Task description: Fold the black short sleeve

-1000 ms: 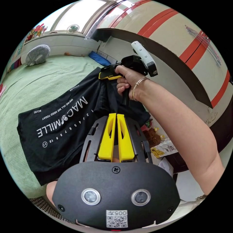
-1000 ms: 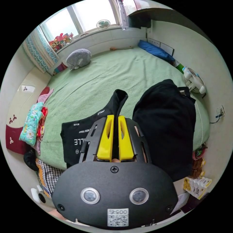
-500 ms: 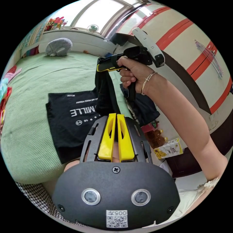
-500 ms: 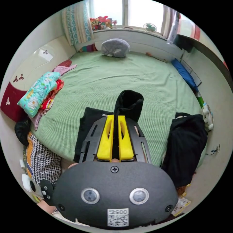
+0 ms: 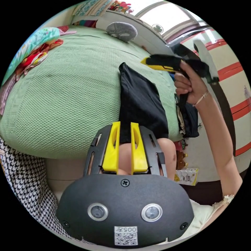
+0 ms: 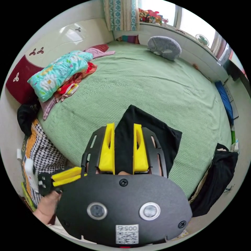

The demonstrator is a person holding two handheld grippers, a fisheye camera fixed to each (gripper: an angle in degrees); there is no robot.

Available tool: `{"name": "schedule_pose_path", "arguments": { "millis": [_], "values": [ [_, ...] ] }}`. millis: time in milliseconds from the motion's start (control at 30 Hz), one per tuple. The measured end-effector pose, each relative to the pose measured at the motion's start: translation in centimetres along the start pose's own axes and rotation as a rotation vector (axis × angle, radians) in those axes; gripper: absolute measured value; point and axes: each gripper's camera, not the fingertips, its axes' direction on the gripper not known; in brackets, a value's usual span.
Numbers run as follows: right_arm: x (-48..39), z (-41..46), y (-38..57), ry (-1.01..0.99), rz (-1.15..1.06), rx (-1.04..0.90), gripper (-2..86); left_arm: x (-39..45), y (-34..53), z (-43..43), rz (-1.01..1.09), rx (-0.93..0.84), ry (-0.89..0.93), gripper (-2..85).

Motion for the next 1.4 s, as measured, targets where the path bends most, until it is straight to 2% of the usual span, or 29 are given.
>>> {"name": "schedule_pose_path", "arguments": {
  "millis": [167, 467, 600, 833, 1000, 1233, 1300, 1400],
  "values": [
    [3.1, -1.6, 7.7, 0.036, -0.067, 0.004, 6.8, -0.7, -1.2, 1.3, 0.053, 0.004, 0.007, 10.8],
    [4.0, -0.3, 17.1, -0.028, -0.001, -0.075, 8.4, -0.7, -4.5, 5.4, 0.106, 0.002, -0.021, 11.5],
    [1.6, 0.4, 18.0, 0.001, -0.046, -0.068, 8.0, -0.4, -5.5, 7.5, 0.113, -0.047, -0.083, 11.3],
    [-1.5, 6.5, 17.4, 0.179, -0.089, -0.192, 6.6, 0.7, -7.0, 10.4, 0.156, -0.162, -0.195, 9.2],
    [-0.5, 5.8, 16.9, 0.127, -0.018, -0.154, 0.2, 1.5, -7.8, 9.7, 0.172, -0.181, -0.21, 4.7],
    [0.8, 1.5, 18.4, 0.058, 0.035, 0.025, -0.7, 2.9, -8.1, 5.8, 0.248, -0.121, -0.11, 3.7],
    [0.9, 2.5, 18.4, 0.034, 0.02, 0.01, -0.6, 2.0, -8.3, 7.0, 0.231, -0.165, -0.145, 3.8],
    [0.7, 5.8, 18.2, 0.028, -0.028, -0.132, 0.0, -1.3, -8.4, 10.4, 0.122, -0.29, -0.136, 4.6]
  ]
}}
